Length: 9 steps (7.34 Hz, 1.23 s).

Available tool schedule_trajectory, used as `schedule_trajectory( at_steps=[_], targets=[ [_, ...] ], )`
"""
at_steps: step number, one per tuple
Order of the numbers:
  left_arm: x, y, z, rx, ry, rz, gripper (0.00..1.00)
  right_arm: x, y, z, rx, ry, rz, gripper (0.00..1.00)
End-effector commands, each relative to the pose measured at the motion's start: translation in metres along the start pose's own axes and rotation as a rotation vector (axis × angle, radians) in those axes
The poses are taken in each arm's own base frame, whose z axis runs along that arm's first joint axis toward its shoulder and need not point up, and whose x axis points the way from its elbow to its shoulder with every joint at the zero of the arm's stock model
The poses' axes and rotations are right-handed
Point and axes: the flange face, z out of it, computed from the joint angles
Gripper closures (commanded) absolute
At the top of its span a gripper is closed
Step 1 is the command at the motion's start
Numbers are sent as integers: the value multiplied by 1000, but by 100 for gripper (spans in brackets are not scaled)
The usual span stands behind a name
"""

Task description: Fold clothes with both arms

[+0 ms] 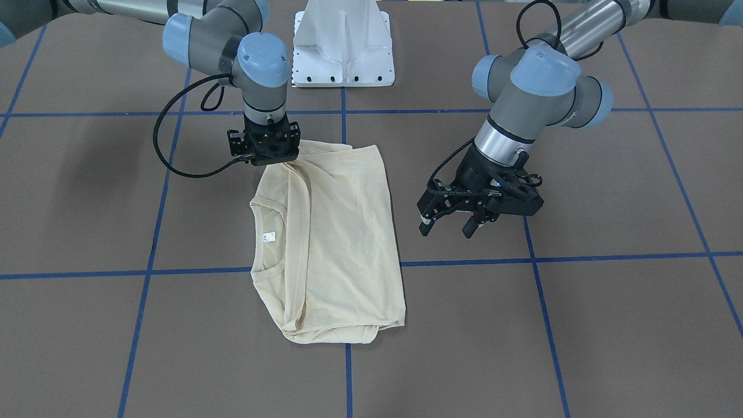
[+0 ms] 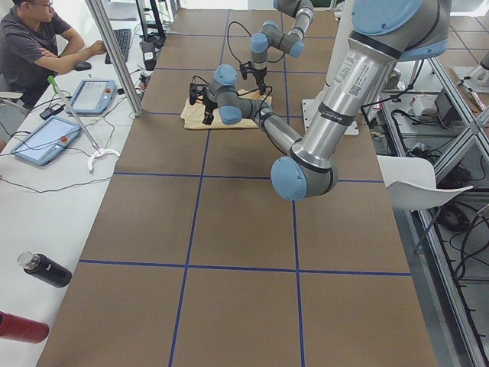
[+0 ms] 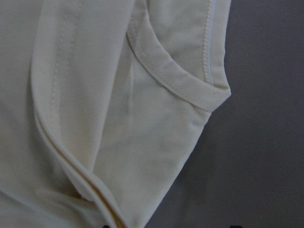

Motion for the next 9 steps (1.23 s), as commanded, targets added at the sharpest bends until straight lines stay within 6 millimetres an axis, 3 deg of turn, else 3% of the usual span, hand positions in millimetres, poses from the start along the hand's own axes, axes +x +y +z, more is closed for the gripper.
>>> schedule_trajectory(
  at_steps=[1, 2, 4, 5, 7, 9],
  targets=[
    [-4, 1, 1, -1, -6, 1, 0, -12, -3, -5, 61, -88, -35, 15],
    [-6, 1, 2, -2, -9, 1, 0, -16, -4, -8, 101, -141, -53, 15],
    [-3, 1, 4, -2, -9, -4, 0, -15, -8, -11, 146, -198, -68, 38],
    [-3, 1, 4, -2, -9, -4, 0, -8, -8, -8, 163, -213, -72, 45],
    [-3, 8, 9, -13, -13, 0, 0, 9, -4, 3, 193, -246, -79, 51],
    [-3, 9, 10, -14, -14, 0, 0, 12, -7, -3, 204, -251, -84, 62]
  ],
)
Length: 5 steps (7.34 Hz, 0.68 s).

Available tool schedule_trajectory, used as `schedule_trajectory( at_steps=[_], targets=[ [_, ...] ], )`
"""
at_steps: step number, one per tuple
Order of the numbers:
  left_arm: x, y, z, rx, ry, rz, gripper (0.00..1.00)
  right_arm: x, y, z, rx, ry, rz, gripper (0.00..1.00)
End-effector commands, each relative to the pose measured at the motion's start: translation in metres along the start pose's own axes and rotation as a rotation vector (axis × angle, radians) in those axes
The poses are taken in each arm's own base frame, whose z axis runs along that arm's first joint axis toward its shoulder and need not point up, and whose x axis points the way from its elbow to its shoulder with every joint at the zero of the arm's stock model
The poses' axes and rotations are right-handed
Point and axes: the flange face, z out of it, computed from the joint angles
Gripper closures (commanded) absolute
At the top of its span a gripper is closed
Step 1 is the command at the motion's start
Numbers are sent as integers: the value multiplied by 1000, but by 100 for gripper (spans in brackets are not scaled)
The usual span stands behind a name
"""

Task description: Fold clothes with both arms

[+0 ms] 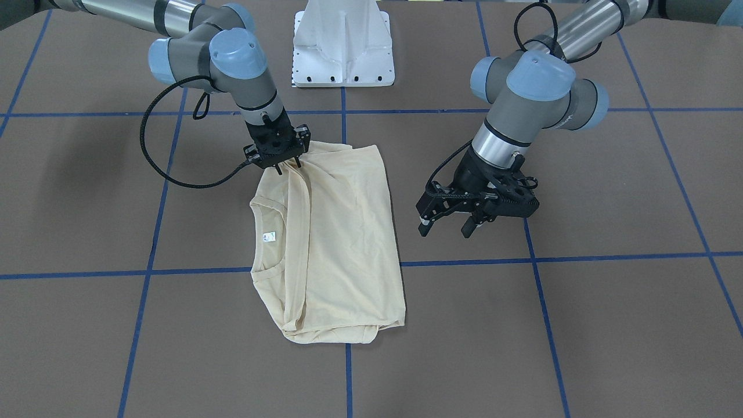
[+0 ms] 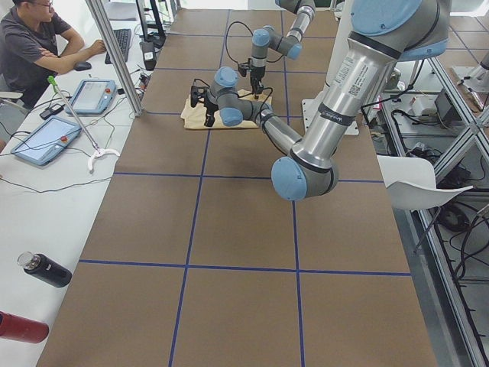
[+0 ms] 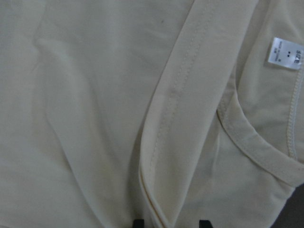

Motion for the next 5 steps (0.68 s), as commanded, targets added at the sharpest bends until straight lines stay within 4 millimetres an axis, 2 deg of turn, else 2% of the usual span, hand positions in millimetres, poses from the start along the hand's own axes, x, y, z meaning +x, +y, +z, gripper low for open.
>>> schedule_trajectory(
  at_steps=[1, 4, 5],
  targets=[
    [0, 0, 1, -2, 0, 2, 0, 0, -3, -8, 11, -15, -6, 63],
    [-1, 1, 2, -2, -3, 1, 0, 0, -2, -10, 14, -19, 3, 75],
    [0, 1, 2, -2, -2, 0, 0, -1, -2, -10, 13, -17, 3, 88]
  ],
)
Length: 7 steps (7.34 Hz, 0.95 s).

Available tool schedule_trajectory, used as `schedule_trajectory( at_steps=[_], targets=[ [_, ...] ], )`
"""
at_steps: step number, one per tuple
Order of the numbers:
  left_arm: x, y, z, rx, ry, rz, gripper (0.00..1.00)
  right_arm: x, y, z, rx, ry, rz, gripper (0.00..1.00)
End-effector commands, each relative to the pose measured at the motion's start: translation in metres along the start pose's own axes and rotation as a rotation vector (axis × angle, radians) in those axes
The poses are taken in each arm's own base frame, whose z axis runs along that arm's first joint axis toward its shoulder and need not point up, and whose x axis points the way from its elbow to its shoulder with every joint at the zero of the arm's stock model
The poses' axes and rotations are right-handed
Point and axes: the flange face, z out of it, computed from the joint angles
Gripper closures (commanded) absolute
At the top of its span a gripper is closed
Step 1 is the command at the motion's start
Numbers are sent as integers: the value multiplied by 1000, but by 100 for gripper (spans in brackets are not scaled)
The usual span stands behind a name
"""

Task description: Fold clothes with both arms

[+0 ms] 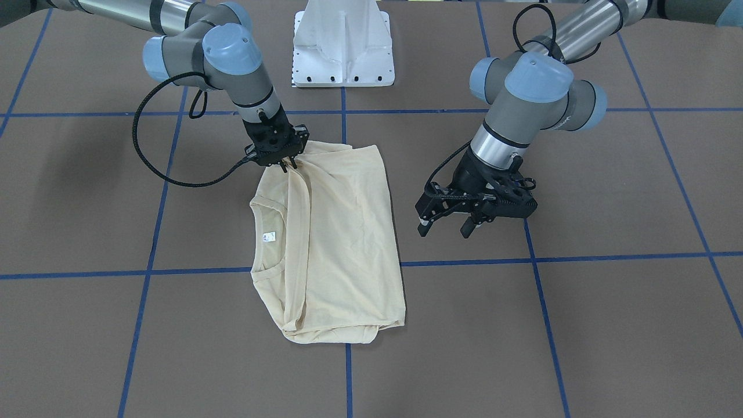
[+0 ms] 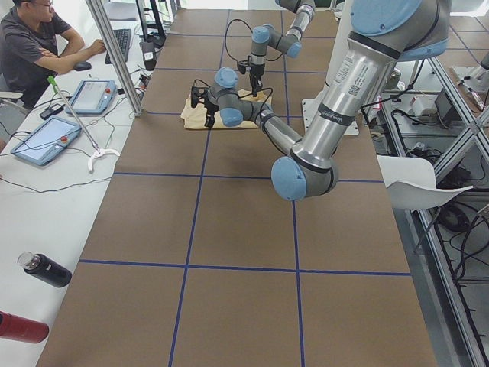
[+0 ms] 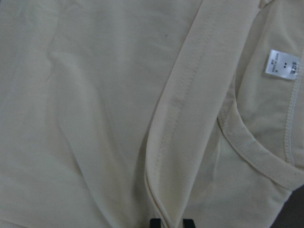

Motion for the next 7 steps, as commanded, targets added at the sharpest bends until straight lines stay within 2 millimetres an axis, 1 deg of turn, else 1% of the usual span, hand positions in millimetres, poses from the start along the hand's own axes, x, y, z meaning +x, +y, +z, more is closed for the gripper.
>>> schedule_trajectory(
  at_steps=[1, 2, 3, 4, 5, 6, 7],
  targets=[
    [-1, 4, 3, -6, -3, 0, 0, 4, 2, 1, -4, 5, 3, 100],
    [0, 3, 4, -6, -3, 0, 0, 4, 3, 1, -4, 5, 4, 100],
    [-1, 3, 5, -7, -6, -1, 0, 2, 2, -4, -2, 3, 5, 100],
    [-1, 3, 4, -5, -5, 0, 0, 11, 7, -4, -7, 13, 15, 100],
    [-1, 4, 6, -9, -7, 0, 0, 25, 19, -9, -11, 18, 21, 100],
    [-1, 5, 7, -9, -7, -1, 0, 39, 30, -10, -19, 30, 33, 100],
    [0, 6, 7, -10, -7, -1, 0, 43, 34, -10, -24, 34, 82, 100]
  ],
)
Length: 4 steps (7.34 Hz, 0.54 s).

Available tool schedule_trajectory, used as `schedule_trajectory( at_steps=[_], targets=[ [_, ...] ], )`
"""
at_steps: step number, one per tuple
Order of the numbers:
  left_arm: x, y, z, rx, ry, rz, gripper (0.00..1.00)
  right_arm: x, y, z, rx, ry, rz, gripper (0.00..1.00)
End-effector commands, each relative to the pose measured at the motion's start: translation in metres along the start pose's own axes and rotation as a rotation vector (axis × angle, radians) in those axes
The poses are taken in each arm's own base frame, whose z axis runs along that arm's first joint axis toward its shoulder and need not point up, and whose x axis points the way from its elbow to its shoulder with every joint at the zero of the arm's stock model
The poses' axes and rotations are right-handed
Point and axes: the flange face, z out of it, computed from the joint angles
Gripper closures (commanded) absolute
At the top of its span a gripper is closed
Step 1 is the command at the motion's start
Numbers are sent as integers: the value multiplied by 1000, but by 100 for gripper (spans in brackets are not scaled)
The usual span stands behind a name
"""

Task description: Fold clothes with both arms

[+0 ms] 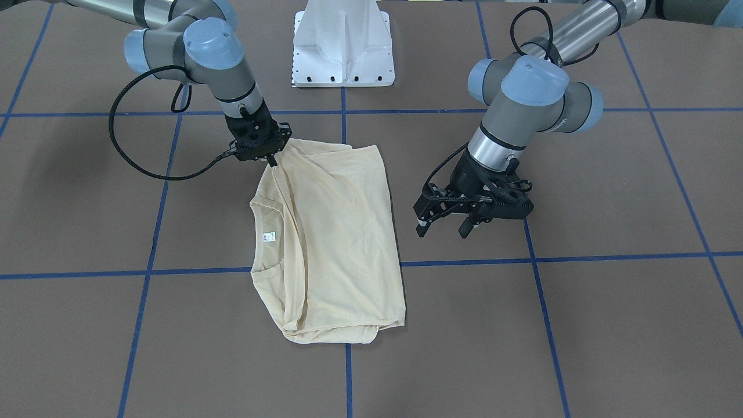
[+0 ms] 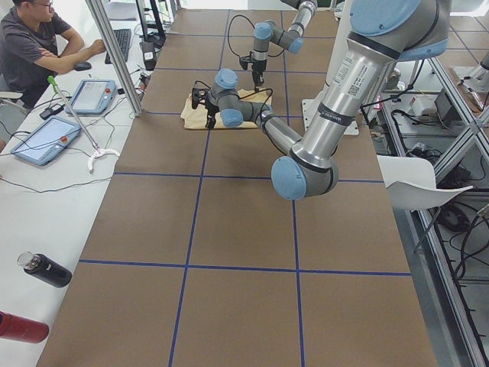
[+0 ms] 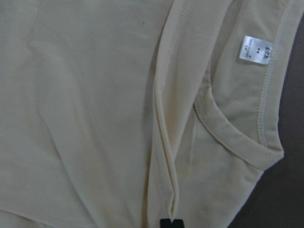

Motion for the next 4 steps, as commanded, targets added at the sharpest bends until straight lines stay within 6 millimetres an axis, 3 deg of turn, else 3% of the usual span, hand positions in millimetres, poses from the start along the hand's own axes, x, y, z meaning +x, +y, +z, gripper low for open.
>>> schedule_trajectory(
  at_steps=[1, 2, 3, 4],
  targets=[
    [1, 1, 0, -1, 1, 0, 0, 9, 11, 1, -13, 8, 92, 100],
    [0, 1, 1, -1, 0, 0, 0, 7, 15, 5, -22, 10, 98, 100],
    [1, 1, 1, -1, 0, 0, 0, 3, 16, 9, -30, 9, 95, 35],
    [1, 1, 1, -1, 1, 2, 0, 1, 16, 9, -27, 4, 92, 0]
  ],
)
